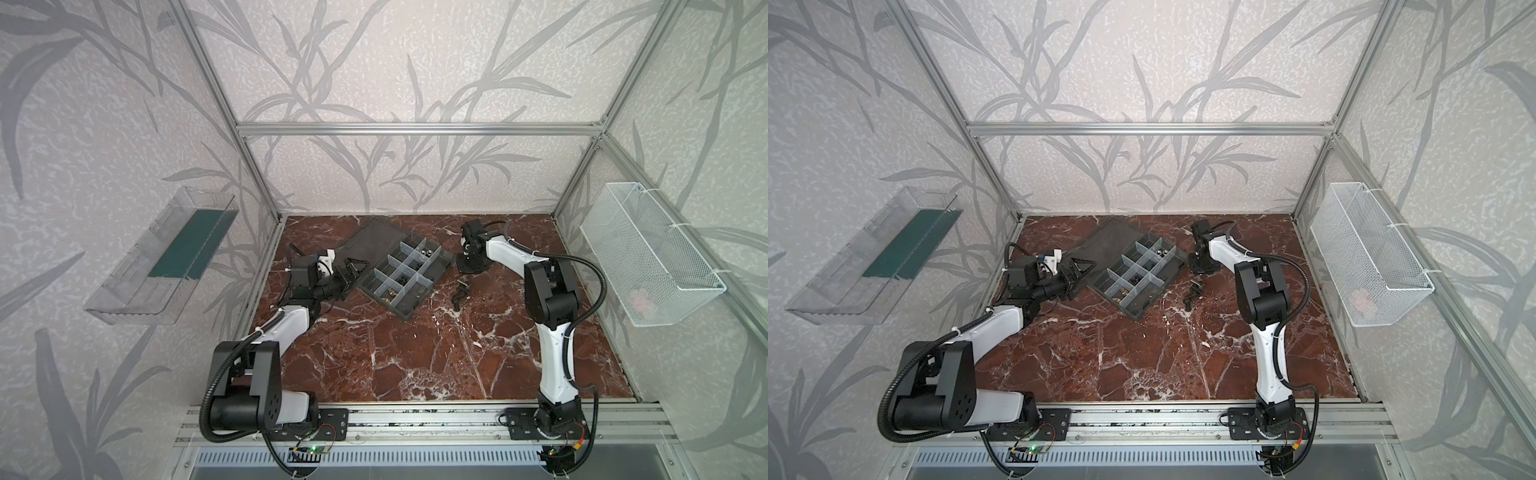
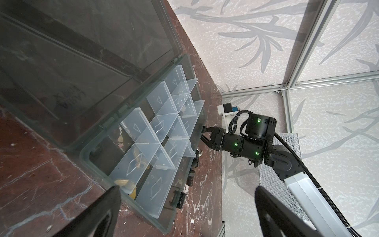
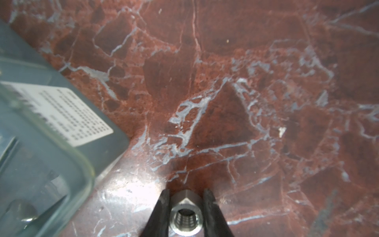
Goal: Sort the screws and nuts into containers
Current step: 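Carry the silver hex nut with the right gripper over the compartment, then open the right gripper to drop the silver hex nut in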
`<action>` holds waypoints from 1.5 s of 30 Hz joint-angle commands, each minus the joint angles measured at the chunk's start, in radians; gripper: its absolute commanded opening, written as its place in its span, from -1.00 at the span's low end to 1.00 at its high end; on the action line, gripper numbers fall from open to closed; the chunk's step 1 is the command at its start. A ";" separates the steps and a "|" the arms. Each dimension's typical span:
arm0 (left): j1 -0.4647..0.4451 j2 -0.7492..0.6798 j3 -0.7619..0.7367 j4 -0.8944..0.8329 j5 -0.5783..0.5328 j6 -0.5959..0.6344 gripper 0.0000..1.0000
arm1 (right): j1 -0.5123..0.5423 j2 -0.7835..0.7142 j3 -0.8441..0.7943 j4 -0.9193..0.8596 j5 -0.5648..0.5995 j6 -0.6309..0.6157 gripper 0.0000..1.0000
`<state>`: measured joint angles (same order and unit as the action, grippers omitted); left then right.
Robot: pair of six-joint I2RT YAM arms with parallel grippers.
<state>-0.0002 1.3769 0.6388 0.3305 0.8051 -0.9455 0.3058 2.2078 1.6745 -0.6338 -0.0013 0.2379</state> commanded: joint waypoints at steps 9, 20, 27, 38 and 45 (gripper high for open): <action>0.000 -0.014 0.004 0.029 -0.003 -0.006 0.99 | 0.009 -0.074 0.194 -0.136 -0.043 -0.037 -0.80; 0.000 -0.019 0.001 0.031 -0.003 -0.008 0.99 | 0.087 -0.065 0.251 0.045 -0.091 -0.039 -0.79; 0.000 -0.020 -0.001 0.031 0.000 -0.008 0.99 | 0.132 0.031 0.348 0.063 -0.063 -0.040 -0.79; 0.000 -0.029 0.001 0.025 0.002 -0.004 0.99 | 0.144 0.135 0.411 0.081 -0.057 -0.064 -0.77; 0.000 -0.039 0.001 0.015 0.000 0.002 0.99 | 0.144 0.177 0.444 0.063 -0.067 -0.082 -0.76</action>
<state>-0.0002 1.3632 0.6388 0.3370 0.8051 -0.9455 0.4515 2.3703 2.0819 -0.5671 -0.0616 0.1738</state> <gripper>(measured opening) 0.995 0.245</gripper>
